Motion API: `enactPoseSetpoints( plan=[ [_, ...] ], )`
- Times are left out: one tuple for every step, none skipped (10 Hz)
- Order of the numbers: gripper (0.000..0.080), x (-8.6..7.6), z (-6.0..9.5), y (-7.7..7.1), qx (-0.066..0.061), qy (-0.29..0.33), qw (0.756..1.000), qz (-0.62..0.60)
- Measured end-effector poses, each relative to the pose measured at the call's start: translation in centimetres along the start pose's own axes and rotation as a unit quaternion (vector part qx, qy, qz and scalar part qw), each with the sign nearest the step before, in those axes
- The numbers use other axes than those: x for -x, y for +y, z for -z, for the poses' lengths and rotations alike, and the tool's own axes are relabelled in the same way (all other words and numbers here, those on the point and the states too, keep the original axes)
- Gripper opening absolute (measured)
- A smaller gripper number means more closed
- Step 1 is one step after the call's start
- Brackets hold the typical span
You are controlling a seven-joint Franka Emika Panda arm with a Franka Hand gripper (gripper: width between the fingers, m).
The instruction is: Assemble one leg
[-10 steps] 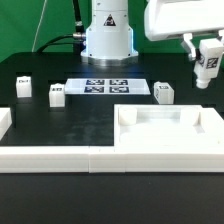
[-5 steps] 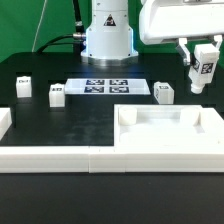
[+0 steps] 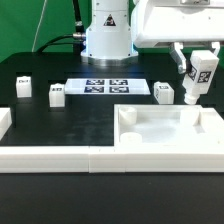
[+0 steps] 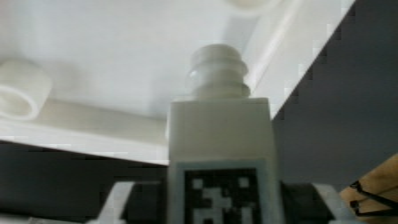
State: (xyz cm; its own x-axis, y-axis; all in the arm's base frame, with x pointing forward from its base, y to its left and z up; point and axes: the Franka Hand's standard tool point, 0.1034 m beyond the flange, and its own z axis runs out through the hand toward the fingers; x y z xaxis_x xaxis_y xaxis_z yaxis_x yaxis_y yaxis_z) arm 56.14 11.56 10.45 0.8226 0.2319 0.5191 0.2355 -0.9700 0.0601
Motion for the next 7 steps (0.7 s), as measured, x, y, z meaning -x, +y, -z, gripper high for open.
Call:
enactPoseSetpoints(
  plan=[
    [0.0290,0.1,-0.8,0.9,0.006,0.002,1.000,0.008],
    [0.0290,0.9,-1.6,1.7,0.014,0.010,1.000,0.011],
    [0.0290,2.1,-2.5,2.0,0.016,-0.001,1.000,0.018],
    [0.0290,2.7,-2.7,1.8,0.012,-0.021,1.000,0.018],
    [0.0290,2.5,-2.6,1.9,0.012,-0.018,1.000,0.017],
    [0.0290,2.7,-2.7,1.8,0.012,-0.020,1.000,0.018],
    [0.0290,2.6,-2.7,1.9,0.012,-0.019,1.000,0.017]
  ],
)
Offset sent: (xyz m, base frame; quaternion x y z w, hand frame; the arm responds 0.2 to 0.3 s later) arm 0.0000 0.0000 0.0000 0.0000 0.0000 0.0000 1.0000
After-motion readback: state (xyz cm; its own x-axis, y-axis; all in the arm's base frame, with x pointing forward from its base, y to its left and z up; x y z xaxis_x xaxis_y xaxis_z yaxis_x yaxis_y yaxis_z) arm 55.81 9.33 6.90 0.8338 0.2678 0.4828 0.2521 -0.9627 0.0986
